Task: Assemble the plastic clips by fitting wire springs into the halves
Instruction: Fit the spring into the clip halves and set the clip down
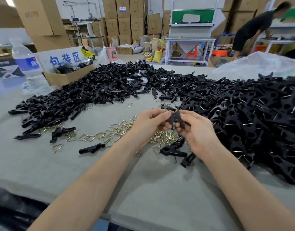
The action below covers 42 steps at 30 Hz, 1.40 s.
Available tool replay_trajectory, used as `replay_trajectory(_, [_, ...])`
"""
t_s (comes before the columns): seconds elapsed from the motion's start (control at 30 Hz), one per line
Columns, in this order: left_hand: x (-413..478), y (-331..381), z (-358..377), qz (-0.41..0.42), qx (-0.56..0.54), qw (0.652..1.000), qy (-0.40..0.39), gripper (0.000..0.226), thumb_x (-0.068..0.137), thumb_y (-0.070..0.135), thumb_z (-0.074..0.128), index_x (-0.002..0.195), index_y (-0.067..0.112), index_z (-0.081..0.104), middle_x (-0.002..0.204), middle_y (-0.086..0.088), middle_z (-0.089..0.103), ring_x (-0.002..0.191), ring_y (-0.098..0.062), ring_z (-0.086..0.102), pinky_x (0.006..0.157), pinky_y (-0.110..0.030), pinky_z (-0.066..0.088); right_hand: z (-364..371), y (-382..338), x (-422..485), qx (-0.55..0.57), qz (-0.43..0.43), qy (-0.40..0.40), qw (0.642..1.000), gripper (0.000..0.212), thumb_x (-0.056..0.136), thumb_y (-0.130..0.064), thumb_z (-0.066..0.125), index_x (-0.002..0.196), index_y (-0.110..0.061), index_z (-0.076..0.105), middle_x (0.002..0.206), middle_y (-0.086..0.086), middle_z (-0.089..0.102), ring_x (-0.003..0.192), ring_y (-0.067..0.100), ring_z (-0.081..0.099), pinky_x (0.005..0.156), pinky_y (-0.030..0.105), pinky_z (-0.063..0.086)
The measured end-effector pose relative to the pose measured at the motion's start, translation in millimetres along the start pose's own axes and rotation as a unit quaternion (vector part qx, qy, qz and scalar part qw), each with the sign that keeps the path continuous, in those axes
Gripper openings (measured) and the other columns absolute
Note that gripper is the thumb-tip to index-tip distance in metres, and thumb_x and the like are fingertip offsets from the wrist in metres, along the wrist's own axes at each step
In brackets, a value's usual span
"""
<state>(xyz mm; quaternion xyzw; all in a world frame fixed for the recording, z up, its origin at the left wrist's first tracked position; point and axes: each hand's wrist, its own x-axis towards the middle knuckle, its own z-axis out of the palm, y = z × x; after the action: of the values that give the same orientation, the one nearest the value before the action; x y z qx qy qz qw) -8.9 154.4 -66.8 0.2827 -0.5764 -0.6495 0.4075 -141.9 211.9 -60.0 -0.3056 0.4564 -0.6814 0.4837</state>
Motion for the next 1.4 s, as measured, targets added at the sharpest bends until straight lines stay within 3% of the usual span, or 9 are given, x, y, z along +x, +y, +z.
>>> replay_trajectory(0.23, [-1, -2, -1, 0.008, 0.02, 1.0, -0.004, 0.016, 0.094, 0.006, 0.056, 0.089, 0.01, 0.072, 0.075, -0.004, 0.068, 0.059, -0.006, 0.058, 0.061, -0.015, 0.051, 0, 1, -1, -0.063, 0.007, 0.002, 0.998, 0.015, 0.092, 0.002, 0.052, 0.091, -0.003, 0.066, 0.073, 0.01, 0.066, 0.052, 0.009, 0.058, 0.051, 0.02, 0.049])
replay_trajectory(0.5, [2, -6, -5, 0.011, 0.031, 0.999, -0.013, 0.024, 0.093, 0.013, 0.059, 0.081, 0.022, 0.078, 0.073, 0.0, 0.068, 0.058, -0.004, 0.056, 0.061, -0.014, 0.05, -3, 0, 2, -0.03, 0.028, -0.021, 0.999, 0.015, 0.092, 0.003, 0.051, 0.083, -0.006, 0.059, 0.065, 0.007, 0.066, 0.05, 0.013, 0.059, 0.05, 0.021, 0.051])
replay_trajectory(0.67, [3, -6, -5, 0.002, 0.019, 0.999, -0.026, 0.018, 0.094, 0.008, 0.056, 0.09, 0.013, 0.073, 0.069, 0.0, 0.066, 0.057, -0.004, 0.057, 0.061, -0.013, 0.05, -6, -1, 2, -0.08, 0.002, -0.036, 0.996, 0.016, 0.091, 0.005, 0.051, 0.082, -0.006, 0.059, 0.061, 0.006, 0.067, 0.051, 0.016, 0.06, 0.051, 0.024, 0.053])
replay_trajectory(0.8, [0, -2, -7, -0.026, -0.005, 0.997, -0.066, 0.016, 0.093, 0.005, 0.054, 0.102, 0.009, 0.067, 0.069, 0.0, 0.064, 0.056, -0.004, 0.056, 0.06, -0.012, 0.05, -8, -5, 2, -0.074, 0.03, -0.07, 0.994, 0.014, 0.091, 0.003, 0.053, 0.083, -0.006, 0.061, 0.06, 0.007, 0.064, 0.049, 0.015, 0.058, 0.047, 0.022, 0.048])
replay_trajectory(0.9, [-3, 3, -11, -0.062, -0.03, 0.988, -0.139, 0.034, 0.083, 0.007, 0.061, 0.116, 0.014, 0.063, 0.08, -0.006, 0.065, 0.06, -0.005, 0.061, 0.061, -0.013, 0.053, -10, -7, 3, -0.09, 0.052, -0.095, 0.99, 0.009, 0.091, 0.001, 0.054, 0.091, -0.004, 0.062, 0.061, 0.006, 0.063, 0.046, 0.013, 0.055, 0.041, 0.019, 0.043])
replay_trajectory(1.0, [-5, 6, -12, -0.056, -0.024, 0.982, -0.181, 0.038, 0.082, 0.006, 0.06, 0.119, 0.015, 0.06, 0.07, 0.001, 0.067, 0.063, -0.006, 0.065, 0.062, -0.012, 0.054, -11, -10, 5, -0.079, 0.063, -0.103, 0.989, 0.011, 0.089, 0.003, 0.055, 0.098, -0.002, 0.061, 0.065, 0.008, 0.061, 0.045, 0.012, 0.052, 0.037, 0.017, 0.037])
replay_trajectory(1.17, [-6, 6, -13, -0.039, -0.018, 0.986, -0.16, 0.032, 0.077, 0.002, 0.063, 0.107, 0.016, 0.065, 0.071, -0.002, 0.065, 0.063, -0.01, 0.068, 0.06, -0.014, 0.055, -12, -8, 6, -0.071, 0.08, -0.112, 0.988, 0.008, 0.091, 0.003, 0.052, 0.094, -0.003, 0.058, 0.069, 0.01, 0.059, 0.041, 0.01, 0.049, 0.034, 0.016, 0.033])
replay_trajectory(1.4, [-4, 4, -11, -0.022, -0.021, 0.99, -0.14, 0.043, 0.073, 0.0, 0.068, 0.114, 0.015, 0.065, 0.091, -0.014, 0.062, 0.075, -0.02, 0.071, 0.072, -0.021, 0.057, -15, -7, 11, -0.096, 0.021, -0.09, 0.991, 0.014, 0.09, 0.002, 0.055, 0.079, -0.005, 0.061, 0.053, 0.004, 0.057, 0.039, 0.008, 0.046, 0.035, 0.015, 0.034])
